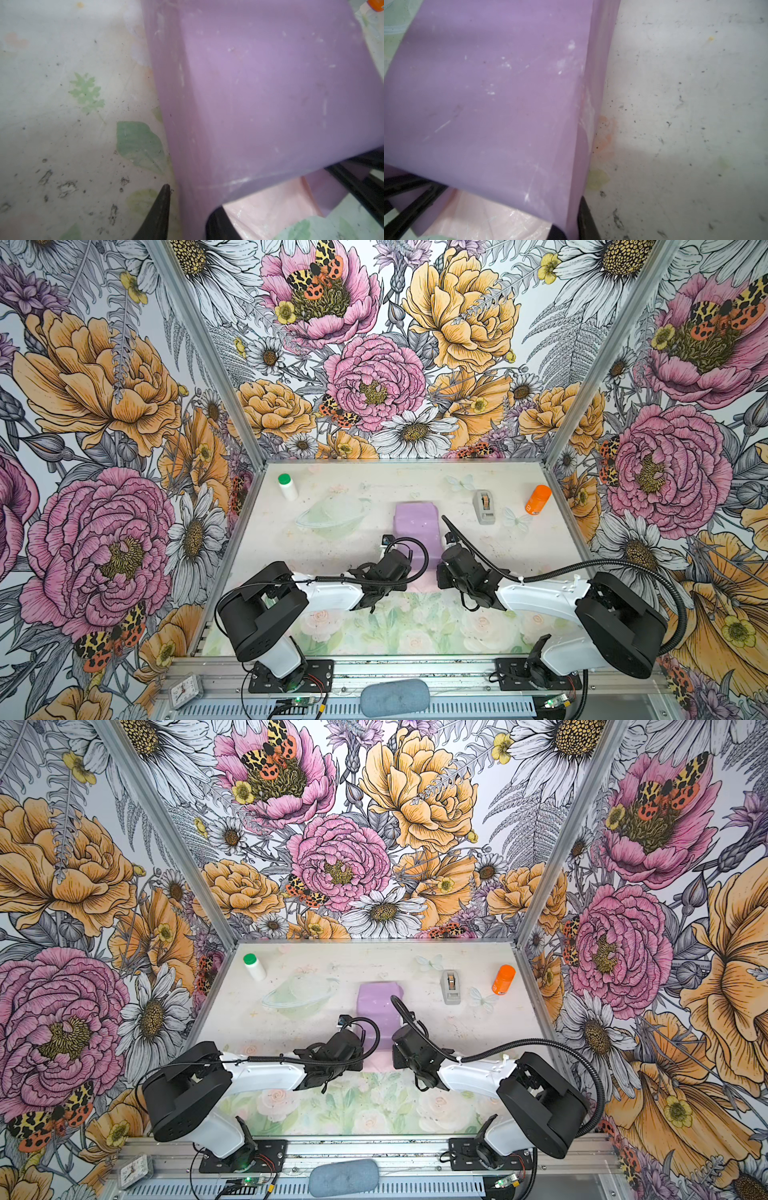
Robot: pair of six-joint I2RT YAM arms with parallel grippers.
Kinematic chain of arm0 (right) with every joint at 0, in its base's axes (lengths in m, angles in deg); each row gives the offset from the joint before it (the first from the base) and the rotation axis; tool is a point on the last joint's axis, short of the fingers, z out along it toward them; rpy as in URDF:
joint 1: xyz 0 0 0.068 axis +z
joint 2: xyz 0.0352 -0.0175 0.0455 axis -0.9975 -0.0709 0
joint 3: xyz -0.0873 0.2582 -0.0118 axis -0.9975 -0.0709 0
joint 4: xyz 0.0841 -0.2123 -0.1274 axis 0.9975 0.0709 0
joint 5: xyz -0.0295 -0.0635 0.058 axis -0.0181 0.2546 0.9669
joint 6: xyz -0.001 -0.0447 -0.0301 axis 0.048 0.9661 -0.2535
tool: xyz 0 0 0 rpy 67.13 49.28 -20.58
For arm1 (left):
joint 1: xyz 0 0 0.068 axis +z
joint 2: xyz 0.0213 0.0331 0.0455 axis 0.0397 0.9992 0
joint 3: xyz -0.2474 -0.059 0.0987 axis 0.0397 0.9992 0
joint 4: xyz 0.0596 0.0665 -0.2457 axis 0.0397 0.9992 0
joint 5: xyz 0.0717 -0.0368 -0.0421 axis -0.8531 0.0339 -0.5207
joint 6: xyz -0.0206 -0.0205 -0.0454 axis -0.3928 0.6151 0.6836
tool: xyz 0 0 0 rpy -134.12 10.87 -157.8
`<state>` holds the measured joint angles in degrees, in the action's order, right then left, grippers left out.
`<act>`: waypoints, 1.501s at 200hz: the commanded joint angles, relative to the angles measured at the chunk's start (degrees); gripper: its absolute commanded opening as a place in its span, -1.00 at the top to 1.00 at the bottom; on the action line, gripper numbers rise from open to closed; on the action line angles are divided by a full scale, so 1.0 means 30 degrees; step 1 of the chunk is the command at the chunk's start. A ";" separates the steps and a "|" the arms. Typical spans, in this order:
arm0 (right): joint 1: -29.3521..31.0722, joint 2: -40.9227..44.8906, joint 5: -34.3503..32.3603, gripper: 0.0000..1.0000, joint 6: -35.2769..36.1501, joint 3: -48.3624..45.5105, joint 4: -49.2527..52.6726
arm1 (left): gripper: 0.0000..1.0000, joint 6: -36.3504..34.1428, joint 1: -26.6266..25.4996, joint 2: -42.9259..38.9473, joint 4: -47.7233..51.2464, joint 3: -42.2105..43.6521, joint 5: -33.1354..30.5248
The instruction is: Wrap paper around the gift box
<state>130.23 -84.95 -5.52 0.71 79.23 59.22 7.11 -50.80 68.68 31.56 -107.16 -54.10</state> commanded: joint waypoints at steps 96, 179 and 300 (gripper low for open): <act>-0.0051 0.0092 0.0039 0.82 -0.0059 -0.0115 -0.0903 | 0.36 0.2114 -0.0789 0.0184 -0.0659 0.0639 -0.0474; -0.0002 0.0155 0.0104 0.83 -0.0201 -0.0344 -0.1167 | 0.64 0.2660 -0.0936 0.0126 -0.0993 0.0953 -0.0420; 0.0000 0.0041 0.0378 0.83 -0.0226 -0.0364 -0.1383 | 0.77 0.3797 -0.1533 0.0060 -0.1081 0.1543 -0.0298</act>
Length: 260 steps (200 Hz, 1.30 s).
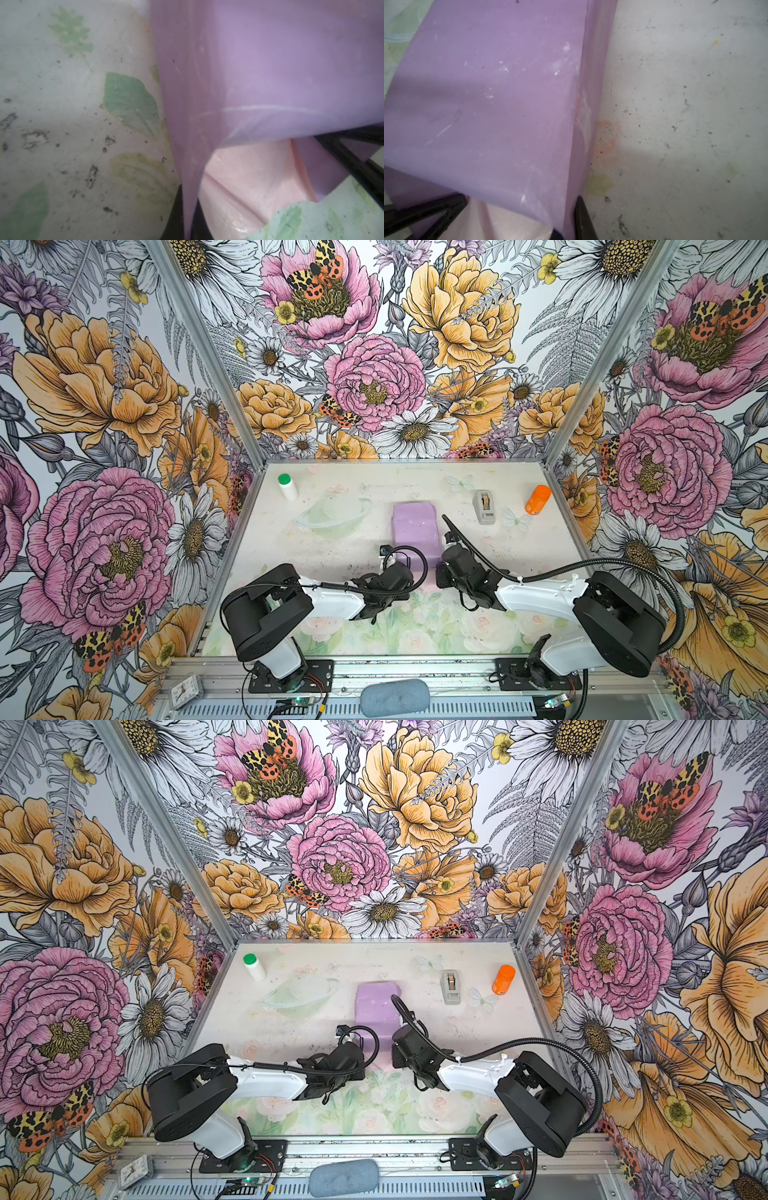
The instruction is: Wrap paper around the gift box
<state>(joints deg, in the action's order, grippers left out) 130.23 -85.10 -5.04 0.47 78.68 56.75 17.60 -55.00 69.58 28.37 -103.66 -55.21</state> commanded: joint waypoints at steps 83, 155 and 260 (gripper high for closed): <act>-0.0007 0.0253 0.0643 0.82 0.0050 0.0014 -0.0477 | 0.69 0.0082 -0.0360 -0.1656 0.1173 0.0162 -0.0369; -0.0159 0.2231 0.1450 0.39 0.0150 -0.0102 0.0568 | 0.02 -0.6896 0.0183 -0.6581 0.3390 -0.1351 -0.1323; -0.4674 0.7752 0.5948 0.26 -0.0376 -0.1112 0.3449 | 0.05 -1.5437 0.4766 -0.1979 0.3931 -0.7099 0.6268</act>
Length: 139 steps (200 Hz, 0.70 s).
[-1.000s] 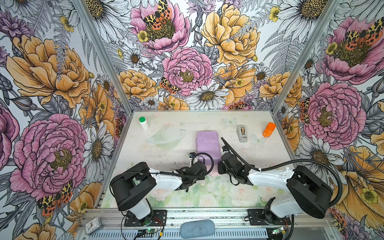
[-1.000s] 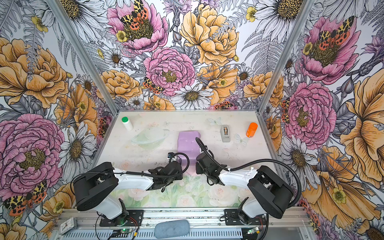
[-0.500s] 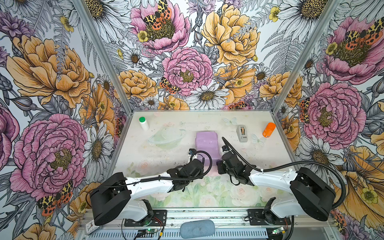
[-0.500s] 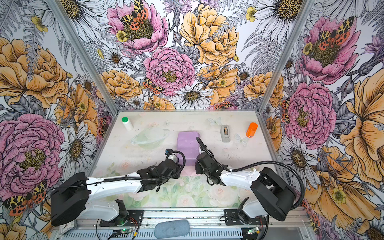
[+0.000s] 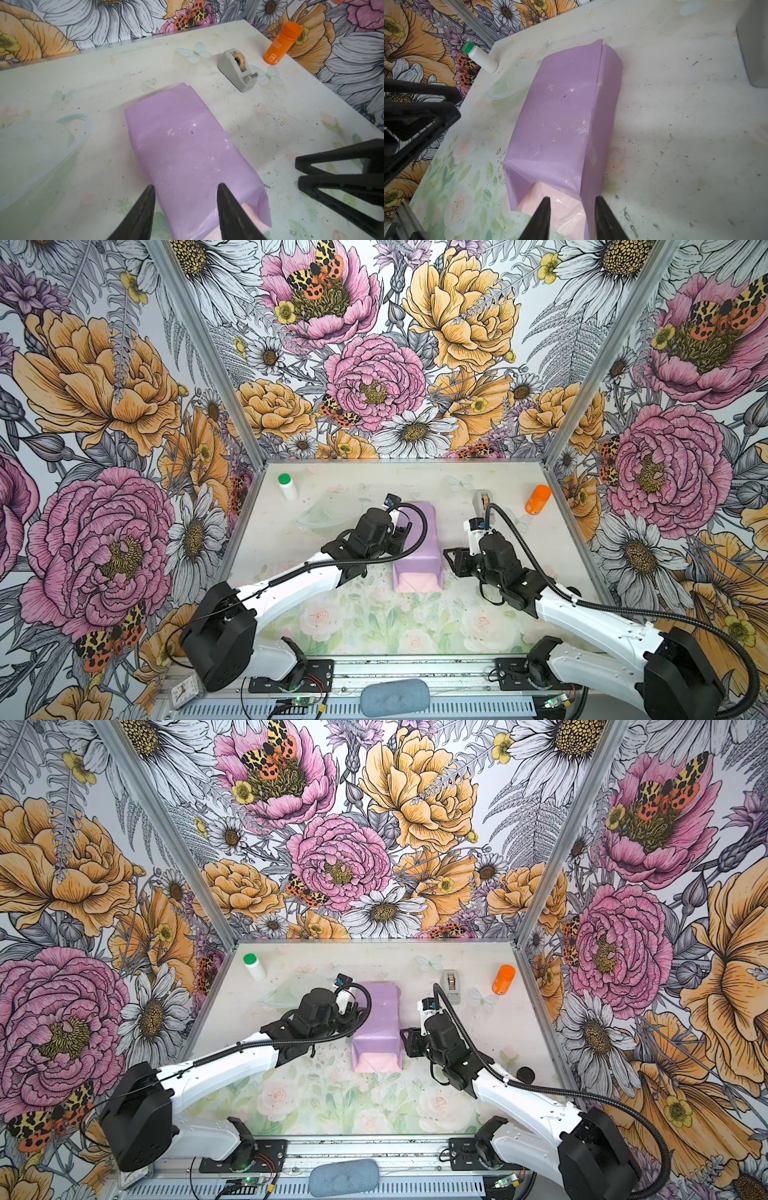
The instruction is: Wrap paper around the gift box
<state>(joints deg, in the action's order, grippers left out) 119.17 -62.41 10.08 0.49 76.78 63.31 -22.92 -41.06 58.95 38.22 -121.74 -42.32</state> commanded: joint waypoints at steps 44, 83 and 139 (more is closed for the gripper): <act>-0.1180 -0.1938 0.0905 0.41 -0.0572 -0.0787 0.0567 | 0.17 -0.1621 0.0275 0.4320 0.0243 -0.1561 0.2587; -0.0434 -0.3547 0.0571 0.43 -0.1241 -0.1874 -0.2276 | 0.22 -0.1120 0.0308 0.5082 -0.0434 -0.1037 0.2619; 0.0891 -0.6379 -0.0057 0.49 -0.1624 -0.2185 -0.5490 | 0.25 -0.0657 0.0308 0.5084 -0.0909 -0.0478 0.2693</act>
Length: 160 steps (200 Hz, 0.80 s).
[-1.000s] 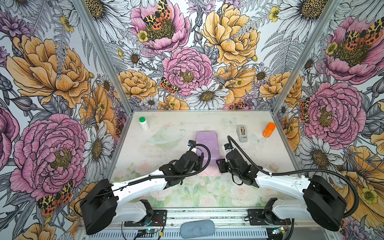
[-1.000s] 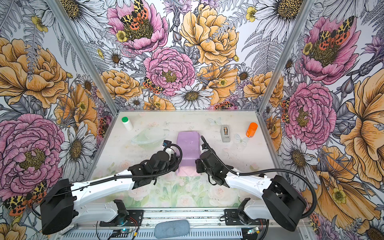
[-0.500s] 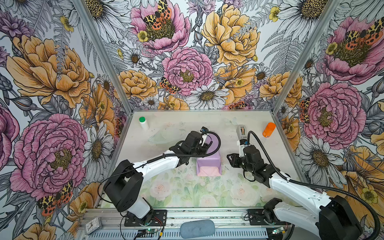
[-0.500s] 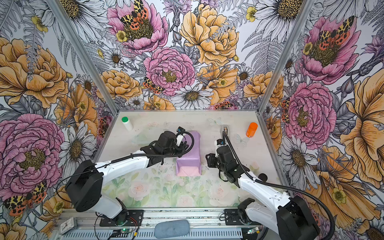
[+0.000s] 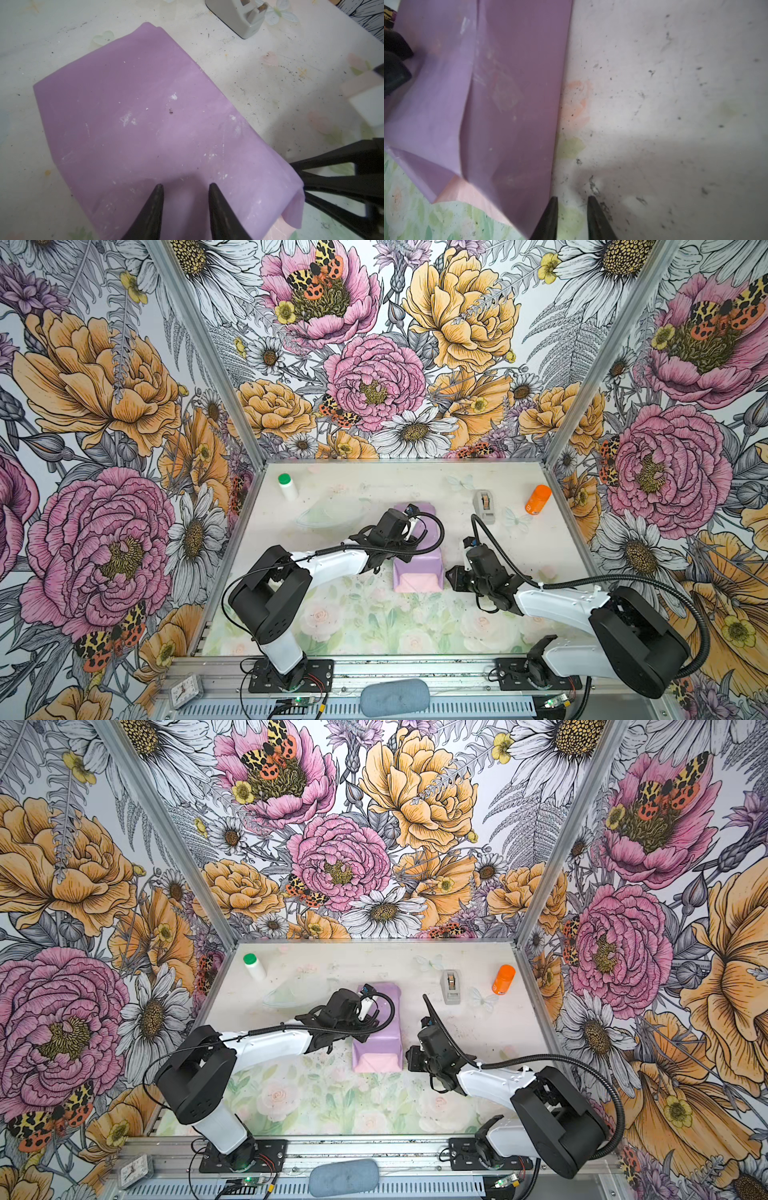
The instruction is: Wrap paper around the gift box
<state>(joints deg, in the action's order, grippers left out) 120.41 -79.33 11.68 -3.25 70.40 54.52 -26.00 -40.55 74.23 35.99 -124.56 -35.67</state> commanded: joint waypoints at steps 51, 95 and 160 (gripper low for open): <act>0.1299 -0.1208 -0.1064 0.54 -0.0520 -0.0254 -0.4303 | 0.27 0.0510 0.0111 -0.0052 -0.0270 0.0627 0.0467; 0.1944 -0.1788 -0.1308 0.57 -0.0613 -0.0039 -0.5177 | 0.28 0.0598 0.0097 -0.0002 -0.0335 0.0667 0.0535; 0.2711 -0.3294 -0.1985 0.58 -0.0697 0.0329 -0.6961 | 0.28 0.0623 0.0067 0.0000 -0.0420 0.0726 0.0578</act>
<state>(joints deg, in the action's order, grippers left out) 127.63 -87.81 7.77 -4.84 69.96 38.17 -24.69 -40.55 74.23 34.07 -123.73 -35.61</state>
